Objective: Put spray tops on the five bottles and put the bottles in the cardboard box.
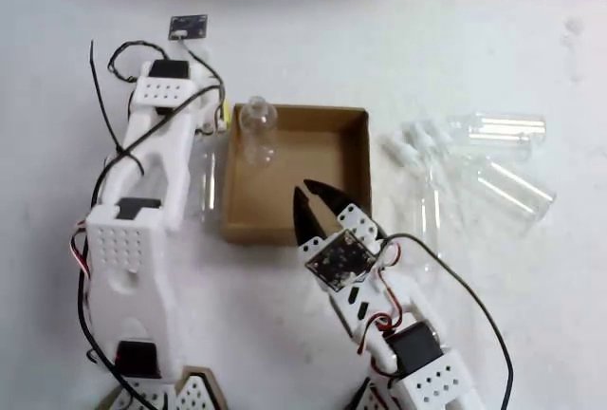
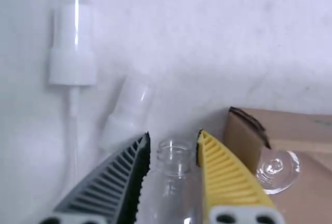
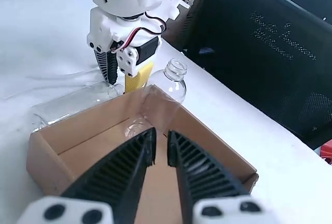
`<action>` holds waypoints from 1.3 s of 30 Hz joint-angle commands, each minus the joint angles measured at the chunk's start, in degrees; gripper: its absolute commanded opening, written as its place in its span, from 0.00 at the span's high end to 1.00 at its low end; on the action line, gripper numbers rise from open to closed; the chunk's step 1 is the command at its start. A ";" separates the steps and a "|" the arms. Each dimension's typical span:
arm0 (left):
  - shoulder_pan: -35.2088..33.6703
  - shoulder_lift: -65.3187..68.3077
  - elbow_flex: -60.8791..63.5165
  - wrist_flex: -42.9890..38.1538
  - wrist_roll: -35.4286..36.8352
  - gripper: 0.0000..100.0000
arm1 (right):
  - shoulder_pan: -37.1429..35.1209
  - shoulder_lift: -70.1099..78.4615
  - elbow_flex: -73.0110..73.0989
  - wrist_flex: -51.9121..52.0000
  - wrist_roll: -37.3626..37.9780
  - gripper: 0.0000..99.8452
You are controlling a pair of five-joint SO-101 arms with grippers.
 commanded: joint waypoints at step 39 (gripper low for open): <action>0.66 -1.10 -7.74 7.65 0.70 0.98 | 0.57 0.31 0.53 0.13 0.44 0.97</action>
